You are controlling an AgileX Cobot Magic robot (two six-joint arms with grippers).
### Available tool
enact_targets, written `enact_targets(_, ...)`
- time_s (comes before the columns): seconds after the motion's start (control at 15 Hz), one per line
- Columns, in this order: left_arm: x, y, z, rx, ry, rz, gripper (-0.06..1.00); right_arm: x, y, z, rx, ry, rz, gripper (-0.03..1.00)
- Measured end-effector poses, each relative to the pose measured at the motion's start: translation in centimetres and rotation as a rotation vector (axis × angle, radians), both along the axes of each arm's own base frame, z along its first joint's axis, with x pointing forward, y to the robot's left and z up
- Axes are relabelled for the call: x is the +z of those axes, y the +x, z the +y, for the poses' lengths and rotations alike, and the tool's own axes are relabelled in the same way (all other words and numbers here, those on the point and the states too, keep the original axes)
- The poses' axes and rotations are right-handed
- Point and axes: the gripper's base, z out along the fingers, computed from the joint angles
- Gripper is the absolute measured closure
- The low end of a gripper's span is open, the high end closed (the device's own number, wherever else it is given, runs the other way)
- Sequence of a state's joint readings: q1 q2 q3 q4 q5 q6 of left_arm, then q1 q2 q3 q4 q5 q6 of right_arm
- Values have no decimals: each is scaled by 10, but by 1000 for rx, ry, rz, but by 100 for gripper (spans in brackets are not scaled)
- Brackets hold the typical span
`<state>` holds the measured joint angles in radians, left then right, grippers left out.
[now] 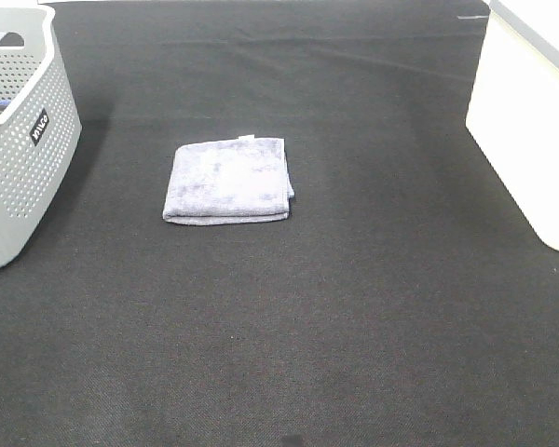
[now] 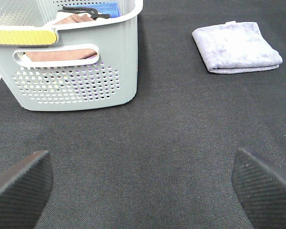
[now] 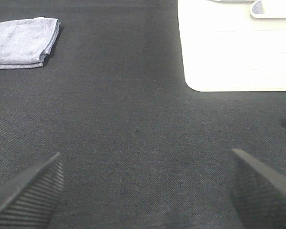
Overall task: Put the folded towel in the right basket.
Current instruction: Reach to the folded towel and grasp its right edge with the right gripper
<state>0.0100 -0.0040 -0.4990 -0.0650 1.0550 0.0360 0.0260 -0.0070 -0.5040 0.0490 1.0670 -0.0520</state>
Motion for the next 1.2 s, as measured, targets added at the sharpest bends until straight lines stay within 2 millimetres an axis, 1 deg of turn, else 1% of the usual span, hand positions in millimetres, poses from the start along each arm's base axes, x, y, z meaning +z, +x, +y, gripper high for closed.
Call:
enact_targets(0.87, 0, 0, 0, 0, 0, 0, -2, 0, 0, 1, 6, 9, 2, 10)
enact_targets(0.93, 0, 0, 0, 0, 0, 0, -2, 5, 10, 1, 5, 9, 35, 10)
enact_targets(1.0, 0, 0, 0, 0, 0, 0, -2, 5, 10, 1, 5, 9, 35, 10)
enact_targets(1.13, 0, 0, 0, 0, 0, 0, -2, 23, 29, 1, 0, 12, 11, 10)
enact_targets(1.2, 0, 0, 0, 0, 0, 0, -2, 34, 44, 2, -1, 18, 11, 10)
